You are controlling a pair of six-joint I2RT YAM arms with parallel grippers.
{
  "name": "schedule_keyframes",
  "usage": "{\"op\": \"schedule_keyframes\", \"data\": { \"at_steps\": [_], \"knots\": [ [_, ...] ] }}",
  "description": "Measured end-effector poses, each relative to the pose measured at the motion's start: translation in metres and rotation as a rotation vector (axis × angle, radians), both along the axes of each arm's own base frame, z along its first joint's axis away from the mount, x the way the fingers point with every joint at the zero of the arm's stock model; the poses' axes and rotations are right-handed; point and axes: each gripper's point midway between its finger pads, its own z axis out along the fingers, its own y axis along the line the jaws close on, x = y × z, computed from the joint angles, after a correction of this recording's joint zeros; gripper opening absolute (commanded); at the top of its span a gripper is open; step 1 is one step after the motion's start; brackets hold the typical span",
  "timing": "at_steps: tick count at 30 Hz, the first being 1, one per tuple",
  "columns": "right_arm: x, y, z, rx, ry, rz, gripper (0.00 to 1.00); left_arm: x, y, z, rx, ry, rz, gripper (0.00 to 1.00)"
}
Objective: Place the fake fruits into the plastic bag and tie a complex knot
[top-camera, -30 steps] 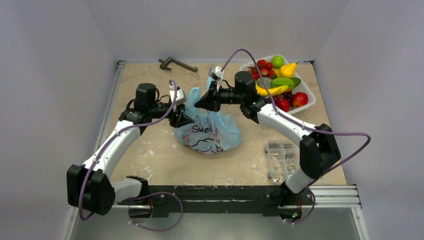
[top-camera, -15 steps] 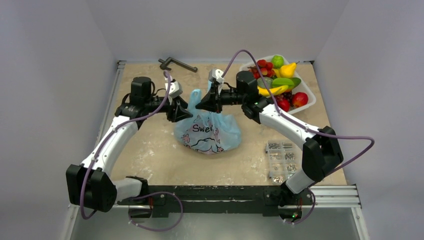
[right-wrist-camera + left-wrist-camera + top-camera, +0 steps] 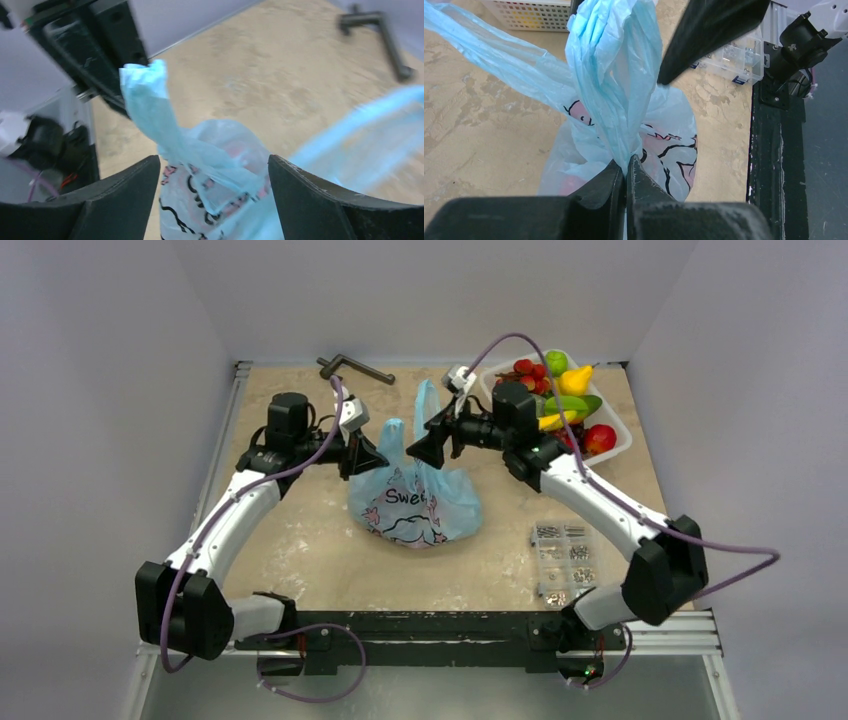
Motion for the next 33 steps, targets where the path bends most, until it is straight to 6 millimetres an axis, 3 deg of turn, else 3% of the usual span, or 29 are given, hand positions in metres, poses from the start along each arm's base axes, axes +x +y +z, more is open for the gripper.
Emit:
{"op": "schedule_keyframes", "data": {
  "at_steps": [2, 5, 7, 10, 16, 19, 22, 30, 33],
  "knots": [
    [0.009, -0.024, 0.010, -0.005, 0.028, -0.171, 0.98, -0.002, 0.001, -0.001, -0.001, 0.003, 0.004, 0.00],
    [0.020, -0.055, 0.022, 0.002, 0.062, -0.377, 0.99, -0.002, 0.001, 0.001, -0.003, 0.005, 0.010, 0.00],
    [0.026, -0.061, 0.020, -0.005, 0.098, -0.447, 0.99, -0.002, 0.001, 0.001, -0.003, 0.004, 0.010, 0.00],
    [0.038, -0.063, -0.010, -0.050, 0.187, -0.514, 0.99, -0.002, 0.001, 0.001, -0.003, 0.005, 0.010, 0.00],
    [0.053, -0.069, -0.092, -0.225, 0.369, -0.622, 0.99, -0.002, 0.001, 0.000, -0.002, 0.005, 0.009, 0.00],
    [0.056, -0.069, -0.109, -0.258, 0.406, -0.642, 0.99, -0.002, 0.001, 0.001, -0.002, 0.005, 0.010, 0.00],
    [0.058, -0.066, -0.109, -0.237, 0.421, -0.646, 0.99, -0.002, 0.001, 0.001, -0.003, 0.002, 0.010, 0.00],
    [0.067, -0.047, -0.086, -0.109, 0.412, -0.615, 0.99, -0.001, 0.001, 0.002, -0.004, -0.003, 0.010, 0.00],
    [0.073, -0.041, -0.089, -0.094, 0.425, -0.611, 0.99, -0.001, 0.001, 0.002, -0.004, -0.005, 0.010, 0.00]
  ]
}}
